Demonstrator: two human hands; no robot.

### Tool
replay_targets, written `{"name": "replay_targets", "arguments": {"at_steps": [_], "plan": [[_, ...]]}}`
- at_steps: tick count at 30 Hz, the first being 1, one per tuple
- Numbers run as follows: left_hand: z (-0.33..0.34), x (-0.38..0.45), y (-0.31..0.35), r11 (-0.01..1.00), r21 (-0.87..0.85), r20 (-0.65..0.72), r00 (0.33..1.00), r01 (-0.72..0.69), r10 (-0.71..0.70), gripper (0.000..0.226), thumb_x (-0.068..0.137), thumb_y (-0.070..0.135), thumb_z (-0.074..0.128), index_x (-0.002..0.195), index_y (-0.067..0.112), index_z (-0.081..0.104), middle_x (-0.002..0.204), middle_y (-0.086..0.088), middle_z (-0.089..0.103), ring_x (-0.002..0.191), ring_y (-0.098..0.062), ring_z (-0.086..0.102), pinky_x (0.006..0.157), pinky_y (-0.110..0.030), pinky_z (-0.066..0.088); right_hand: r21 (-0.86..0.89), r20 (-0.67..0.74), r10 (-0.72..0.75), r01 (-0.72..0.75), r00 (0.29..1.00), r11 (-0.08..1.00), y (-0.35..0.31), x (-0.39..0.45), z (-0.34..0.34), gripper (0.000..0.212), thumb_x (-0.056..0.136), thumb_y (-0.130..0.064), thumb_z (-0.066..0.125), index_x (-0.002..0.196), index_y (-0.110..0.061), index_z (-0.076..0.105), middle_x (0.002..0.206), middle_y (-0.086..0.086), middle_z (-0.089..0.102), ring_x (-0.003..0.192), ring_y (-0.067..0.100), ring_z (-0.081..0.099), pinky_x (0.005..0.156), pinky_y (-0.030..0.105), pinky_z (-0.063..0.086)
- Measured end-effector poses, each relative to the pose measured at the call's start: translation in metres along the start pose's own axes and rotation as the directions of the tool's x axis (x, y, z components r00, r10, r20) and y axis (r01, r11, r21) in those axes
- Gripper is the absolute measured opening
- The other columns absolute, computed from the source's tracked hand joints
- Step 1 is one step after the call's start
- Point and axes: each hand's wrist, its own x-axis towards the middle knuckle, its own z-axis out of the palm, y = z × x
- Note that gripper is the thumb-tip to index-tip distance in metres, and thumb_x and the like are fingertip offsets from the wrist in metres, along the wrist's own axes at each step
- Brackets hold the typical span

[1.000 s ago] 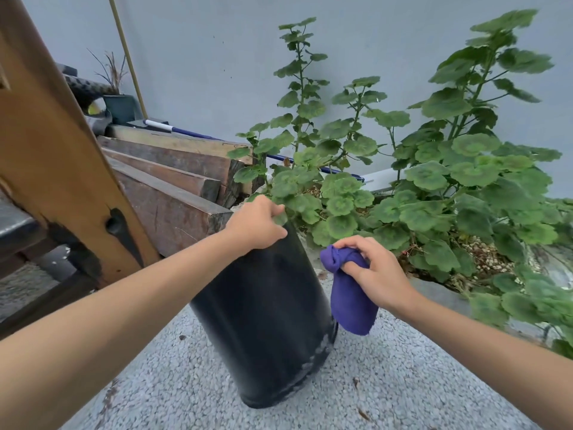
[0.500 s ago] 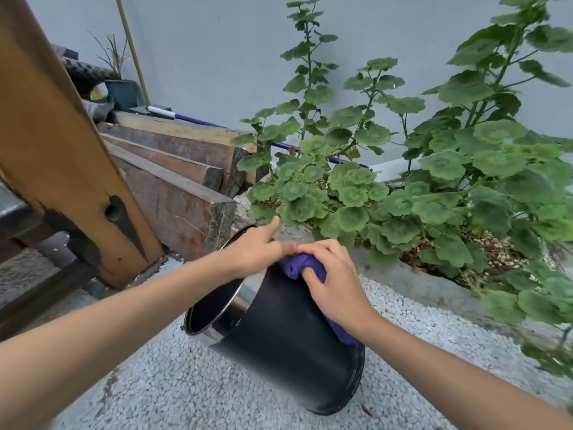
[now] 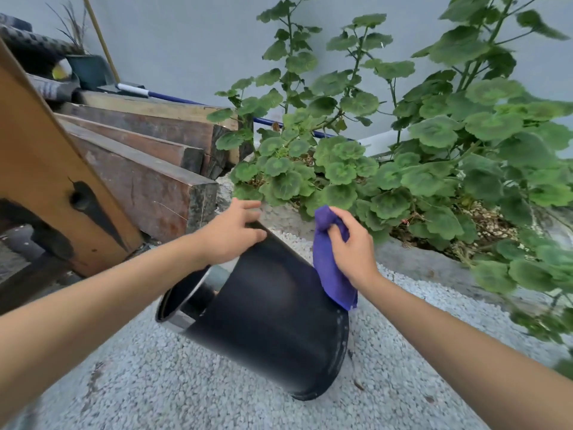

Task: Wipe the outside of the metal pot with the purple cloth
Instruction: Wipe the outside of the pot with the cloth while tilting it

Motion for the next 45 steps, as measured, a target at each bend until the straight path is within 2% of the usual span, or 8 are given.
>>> {"name": "replay_targets", "arguments": {"at_steps": [10, 18, 23, 26, 30, 34, 39, 45], "plan": [[0.013, 0.01, -0.002, 0.978, -0.208, -0.032, 0.999, 0.023, -0.03, 0.075, 0.097, 0.005, 0.06, 0.159, 0.021, 0.022, 0.164, 0.003, 0.027, 0.149, -0.018, 0.031, 0.109, -0.021, 0.026, -0.177, 0.546, 0.101, -0.004, 0.832, 0.984, 0.043, 0.009, 0.012, 0.035, 0.105, -0.01, 0.046, 0.124, -0.037, 0.06, 0.128, -0.008, 0.066, 0.118, 0.013, 0.06, 0.104, 0.032, 0.045], [0.024, 0.0, 0.01, 0.988, -0.157, -0.078, 0.997, 0.001, -0.013, 0.067, 0.099, 0.003, 0.05, 0.159, 0.016, 0.023, 0.168, 0.0, 0.011, 0.156, -0.021, -0.007, 0.127, -0.044, 0.01, -0.202, 0.502, 0.257, -0.177, 0.826, 0.963, 0.042, -0.02, -0.01, 0.04, 0.106, -0.039, 0.048, 0.145, -0.046, 0.048, 0.143, -0.021, 0.052, 0.129, 0.006, 0.048, 0.1, 0.023, 0.032], [0.022, -0.003, 0.013, 0.984, 0.168, -0.071, 0.995, -0.061, 0.074, 0.02, 0.1, 0.007, 0.039, 0.1, -0.001, 0.058, 0.165, -0.008, 0.023, 0.154, -0.029, -0.016, 0.126, -0.043, -0.003, -0.202, 0.476, 0.236, -0.156, 0.847, 0.967, 0.044, -0.063, -0.023, 0.051, 0.1, -0.054, 0.05, 0.149, -0.055, 0.035, 0.144, -0.025, 0.053, 0.132, 0.011, 0.051, 0.107, 0.031, 0.038], [0.029, -0.007, 0.014, 0.967, 0.236, -0.073, 0.991, -0.094, 0.114, 0.031, 0.101, 0.005, 0.037, 0.111, -0.011, 0.061, 0.164, -0.011, 0.026, 0.154, -0.033, -0.012, 0.125, -0.042, -0.002, -0.149, 0.445, 0.142, -0.083, 0.884, 0.985, 0.04, -0.091, -0.026, 0.062, 0.094, -0.062, 0.053, 0.151, -0.053, 0.032, 0.139, -0.04, 0.046, 0.131, 0.001, 0.05, 0.109, 0.03, 0.039], [0.036, -0.008, 0.021, 0.947, 0.287, -0.071, 0.983, -0.143, 0.17, 0.023, 0.098, 0.003, 0.038, 0.079, -0.001, 0.051, 0.157, -0.019, 0.036, 0.155, -0.034, -0.001, 0.125, -0.042, -0.009, -0.154, 0.425, 0.103, -0.041, 0.899, 0.987, 0.035, -0.122, -0.033, 0.083, 0.086, -0.075, 0.056, 0.155, -0.037, 0.029, 0.149, -0.014, 0.048, 0.135, 0.011, 0.048, 0.11, 0.046, 0.042], [0.033, -0.011, 0.023, 0.943, 0.304, -0.074, 0.983, -0.138, 0.168, 0.026, 0.097, 0.003, 0.038, 0.079, -0.001, 0.056, 0.148, -0.023, 0.047, 0.153, -0.029, 0.012, 0.121, -0.035, -0.014, -0.307, 0.437, 0.04, 0.107, 0.899, 0.946, 0.029, -0.161, -0.035, 0.121, 0.067, -0.09, 0.064, 0.159, -0.047, -0.001, 0.158, -0.021, 0.021, 0.145, 0.004, 0.026, 0.114, 0.032, 0.034], [0.025, -0.016, 0.022, 0.938, 0.322, -0.046, 0.987, -0.132, 0.155, 0.03, 0.1, 0.001, 0.033, 0.097, -0.009, 0.061, 0.157, -0.02, 0.037, 0.153, -0.026, 0.008, 0.122, -0.035, -0.005, -0.498, 0.381, -0.013, 0.217, 0.924, 0.84, 0.029, -0.201, -0.014, 0.15, 0.052, -0.095, 0.066, 0.158, -0.036, -0.022, 0.17, -0.009, -0.012, 0.157, 0.013, -0.014, 0.127, 0.044, 0.007], [0.025, -0.014, 0.019, 0.953, 0.29, -0.03, 0.995, -0.084, 0.097, 0.029, 0.1, 0.003, 0.034, 0.075, 0.001, 0.049, 0.162, -0.015, 0.027, 0.155, -0.031, -0.004, 0.125, -0.042, 0.001, -0.629, 0.21, -0.118, 0.227, 0.971, 0.744, 0.03, -0.229, 0.008, 0.147, 0.053, -0.085, 0.07, 0.161, -0.011, 0.004, 0.162, 0.022, 0.019, 0.151, 0.035, 0.018, 0.114, 0.063, 0.035]]}}
